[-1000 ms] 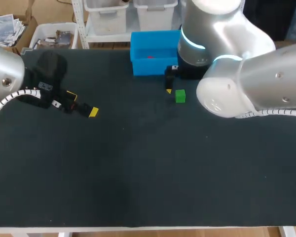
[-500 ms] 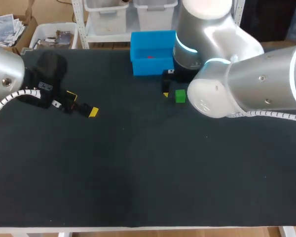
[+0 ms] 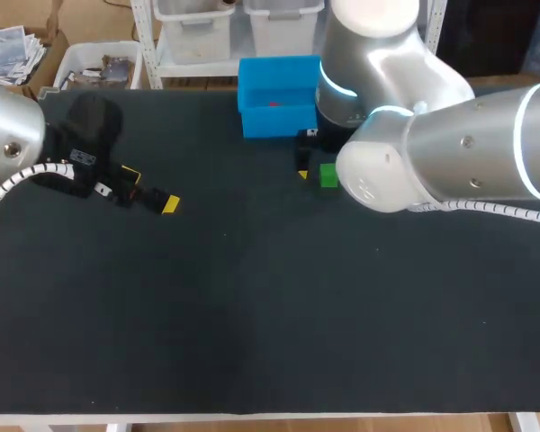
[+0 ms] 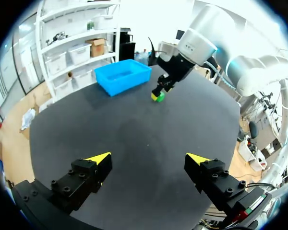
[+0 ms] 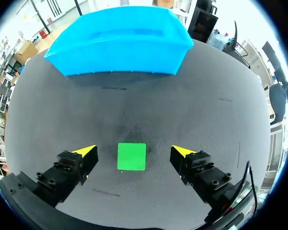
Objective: Use the left arm to pick the red cube and place it into the blue plastic box first, then use the right arm to grasp the green cube and put it into the same blue plastic box after the first action is fully finished.
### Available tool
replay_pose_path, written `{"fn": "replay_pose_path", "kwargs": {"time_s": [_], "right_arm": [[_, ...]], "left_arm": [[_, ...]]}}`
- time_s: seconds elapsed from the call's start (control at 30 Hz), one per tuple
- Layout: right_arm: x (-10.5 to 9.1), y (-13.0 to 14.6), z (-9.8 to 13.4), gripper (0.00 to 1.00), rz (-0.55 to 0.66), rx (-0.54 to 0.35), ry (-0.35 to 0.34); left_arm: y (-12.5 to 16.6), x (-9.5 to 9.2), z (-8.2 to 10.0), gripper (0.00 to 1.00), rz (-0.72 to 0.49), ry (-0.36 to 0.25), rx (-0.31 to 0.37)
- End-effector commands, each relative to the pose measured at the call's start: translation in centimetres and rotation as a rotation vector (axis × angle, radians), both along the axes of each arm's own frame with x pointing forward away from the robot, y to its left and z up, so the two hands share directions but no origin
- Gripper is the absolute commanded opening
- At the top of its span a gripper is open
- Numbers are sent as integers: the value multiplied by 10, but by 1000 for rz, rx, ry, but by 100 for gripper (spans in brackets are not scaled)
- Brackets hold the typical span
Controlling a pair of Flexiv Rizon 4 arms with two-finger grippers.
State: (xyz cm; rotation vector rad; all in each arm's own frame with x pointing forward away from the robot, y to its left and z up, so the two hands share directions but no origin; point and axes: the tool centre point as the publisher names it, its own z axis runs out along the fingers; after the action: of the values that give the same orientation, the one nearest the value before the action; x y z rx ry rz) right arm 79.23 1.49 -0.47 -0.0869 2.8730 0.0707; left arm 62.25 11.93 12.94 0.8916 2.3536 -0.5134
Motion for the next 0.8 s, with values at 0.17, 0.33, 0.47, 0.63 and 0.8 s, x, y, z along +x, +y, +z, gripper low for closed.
{"fn": "replay_pose_path", "kwargs": {"time_s": [0.17, 0.33, 0.47, 0.63, 0.8], "right_arm": [[1, 0, -3, 100, 2, -1, 2], [2, -2, -7, 100, 2, -5, 4], [3, -2, -9, 100, 2, -8, 8], [4, -1, -11, 80, 0, -4, 8], [6, 2, -12, 26, 4, 0, 7]], "left_arm": [[2, 0, -1, 100, -5, -2, -7], [2, 0, -1, 100, -5, -2, -7], [2, 0, -1, 100, -5, -2, -7], [2, 0, -1, 100, -5, -2, -7], [2, 0, -1, 100, -5, -2, -7]]}}
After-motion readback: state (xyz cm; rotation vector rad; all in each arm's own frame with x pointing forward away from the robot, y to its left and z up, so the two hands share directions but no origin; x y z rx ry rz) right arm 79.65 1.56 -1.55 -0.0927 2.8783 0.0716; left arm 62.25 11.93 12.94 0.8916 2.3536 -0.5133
